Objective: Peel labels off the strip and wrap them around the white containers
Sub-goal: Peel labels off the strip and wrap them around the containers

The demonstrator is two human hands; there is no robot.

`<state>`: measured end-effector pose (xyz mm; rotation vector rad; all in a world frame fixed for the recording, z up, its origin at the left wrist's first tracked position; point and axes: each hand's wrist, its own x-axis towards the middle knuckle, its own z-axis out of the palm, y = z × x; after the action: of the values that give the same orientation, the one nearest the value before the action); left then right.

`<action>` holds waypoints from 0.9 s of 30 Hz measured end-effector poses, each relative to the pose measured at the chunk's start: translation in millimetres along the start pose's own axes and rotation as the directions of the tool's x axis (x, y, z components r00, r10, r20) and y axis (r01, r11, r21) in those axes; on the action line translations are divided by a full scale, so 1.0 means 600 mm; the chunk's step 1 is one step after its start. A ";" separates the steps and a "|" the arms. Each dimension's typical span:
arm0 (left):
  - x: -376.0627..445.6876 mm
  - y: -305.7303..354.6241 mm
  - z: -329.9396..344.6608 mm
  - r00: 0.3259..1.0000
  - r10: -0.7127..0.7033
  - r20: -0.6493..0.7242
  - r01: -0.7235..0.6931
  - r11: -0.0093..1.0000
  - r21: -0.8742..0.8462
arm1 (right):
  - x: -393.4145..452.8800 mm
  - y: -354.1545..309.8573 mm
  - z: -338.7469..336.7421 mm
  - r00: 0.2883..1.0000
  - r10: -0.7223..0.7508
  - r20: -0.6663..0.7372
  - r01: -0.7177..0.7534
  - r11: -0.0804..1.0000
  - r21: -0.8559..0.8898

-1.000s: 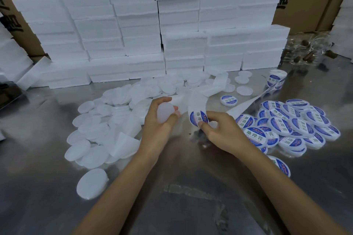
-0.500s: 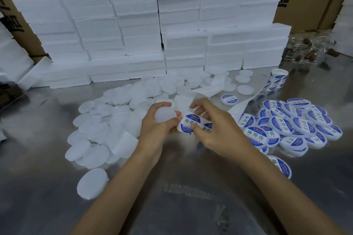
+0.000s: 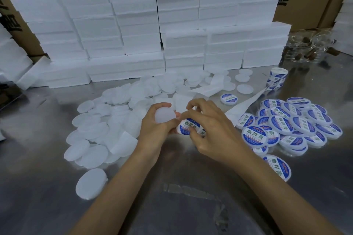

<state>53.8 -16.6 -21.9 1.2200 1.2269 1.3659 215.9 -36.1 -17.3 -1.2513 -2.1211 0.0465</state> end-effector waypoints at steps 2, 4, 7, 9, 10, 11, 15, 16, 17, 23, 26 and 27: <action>-0.001 0.000 0.001 1.000 0.014 -0.007 -0.014 1.000 0.017 | 0.000 -0.002 -0.002 1.000 -0.003 -0.004 0.003 1.000 -0.014; -0.002 0.000 0.002 1.000 0.015 -0.006 -0.015 1.000 0.006 | 0.000 -0.003 -0.002 0.999 -0.027 -0.021 0.026 0.999 -0.028; -0.002 -0.001 0.001 1.000 0.021 -0.008 -0.020 0.999 0.042 | 0.000 -0.007 -0.001 0.999 -0.034 -0.024 0.033 0.999 -0.028; -0.001 -0.004 0.000 0.999 0.034 -0.005 -0.033 0.998 0.059 | 0.000 -0.012 0.001 0.999 -0.031 -0.024 0.031 0.999 -0.023; -0.002 -0.005 -0.001 0.999 0.041 -0.009 -0.040 0.997 0.070 | 0.000 -0.014 0.001 0.999 -0.036 -0.036 0.035 0.999 -0.013; -0.001 -0.005 -0.001 0.999 0.045 -0.017 -0.043 0.995 0.085 | 0.001 -0.016 0.001 0.998 -0.039 -0.054 0.040 0.999 0.010; 0.001 -0.007 0.000 0.995 0.088 -0.041 -0.083 0.989 0.122 | 0.003 -0.026 -0.004 0.992 0.002 -0.124 0.020 0.983 0.181; 0.002 -0.008 0.000 0.993 0.106 -0.045 -0.099 0.986 0.135 | 0.003 -0.028 -0.007 0.989 0.023 -0.144 0.009 0.977 0.215; 0.003 -0.009 0.001 0.991 0.122 -0.048 -0.113 0.982 0.152 | 0.003 -0.031 -0.010 0.985 0.040 -0.166 0.001 0.970 0.242; 0.011 -0.020 -0.002 0.984 0.163 -0.074 -0.127 0.927 0.353 | 0.007 -0.036 -0.027 0.947 0.129 -0.294 0.001 0.915 0.403; 0.005 -0.010 -0.001 0.963 0.256 -0.077 -0.197 0.873 0.447 | 0.009 -0.035 -0.033 0.930 0.285 -0.233 -0.114 0.825 0.554; 0.003 -0.005 -0.001 0.952 0.293 -0.088 -0.220 0.856 0.467 | 0.010 -0.034 -0.034 0.918 0.340 -0.204 -0.155 0.781 0.605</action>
<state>52.8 -14.9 -24.5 1.6772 1.6013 1.4332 209.9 -48.4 8.6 -1.0669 -1.4892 0.5472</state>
